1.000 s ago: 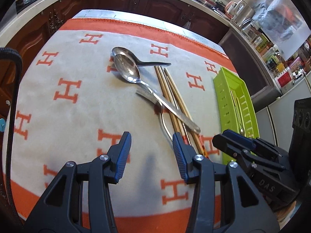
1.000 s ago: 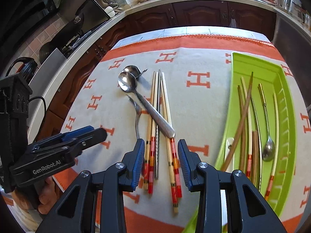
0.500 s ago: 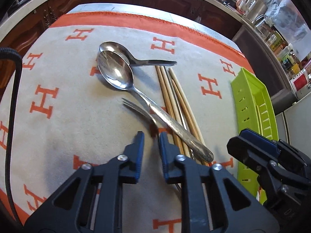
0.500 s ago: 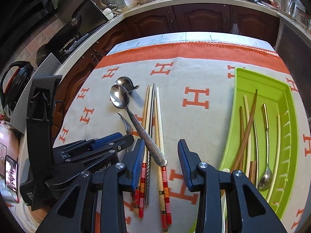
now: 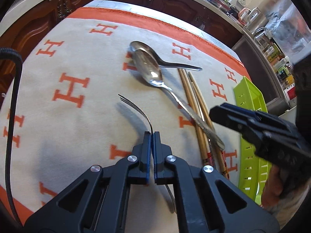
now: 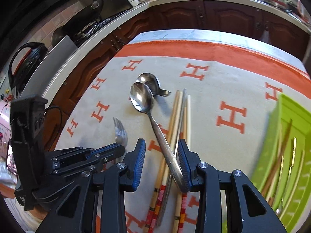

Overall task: Organize utensils
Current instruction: 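Grasp a silver fork with the left tool while the right grasps a silver spoon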

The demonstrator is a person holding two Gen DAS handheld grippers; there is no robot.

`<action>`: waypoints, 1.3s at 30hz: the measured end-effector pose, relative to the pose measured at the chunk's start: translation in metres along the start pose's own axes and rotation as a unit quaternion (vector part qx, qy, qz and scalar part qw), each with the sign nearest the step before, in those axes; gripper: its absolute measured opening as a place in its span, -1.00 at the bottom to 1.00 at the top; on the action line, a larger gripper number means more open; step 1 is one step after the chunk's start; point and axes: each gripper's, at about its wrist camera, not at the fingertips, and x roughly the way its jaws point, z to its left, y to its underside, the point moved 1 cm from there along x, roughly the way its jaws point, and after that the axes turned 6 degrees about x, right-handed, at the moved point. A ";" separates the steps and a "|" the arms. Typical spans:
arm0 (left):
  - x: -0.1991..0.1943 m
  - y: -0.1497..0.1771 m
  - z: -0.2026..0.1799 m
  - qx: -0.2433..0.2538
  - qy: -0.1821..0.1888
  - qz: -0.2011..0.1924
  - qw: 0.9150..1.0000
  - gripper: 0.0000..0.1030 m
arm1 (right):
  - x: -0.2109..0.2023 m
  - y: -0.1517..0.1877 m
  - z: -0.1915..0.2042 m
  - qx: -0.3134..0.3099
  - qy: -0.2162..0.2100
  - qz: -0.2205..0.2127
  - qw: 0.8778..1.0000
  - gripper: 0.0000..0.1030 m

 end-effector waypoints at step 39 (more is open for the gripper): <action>-0.038 0.021 0.079 -0.059 0.015 -0.013 0.998 -1.00 | 0.059 -0.003 0.069 -0.189 0.093 0.053 0.976 -0.88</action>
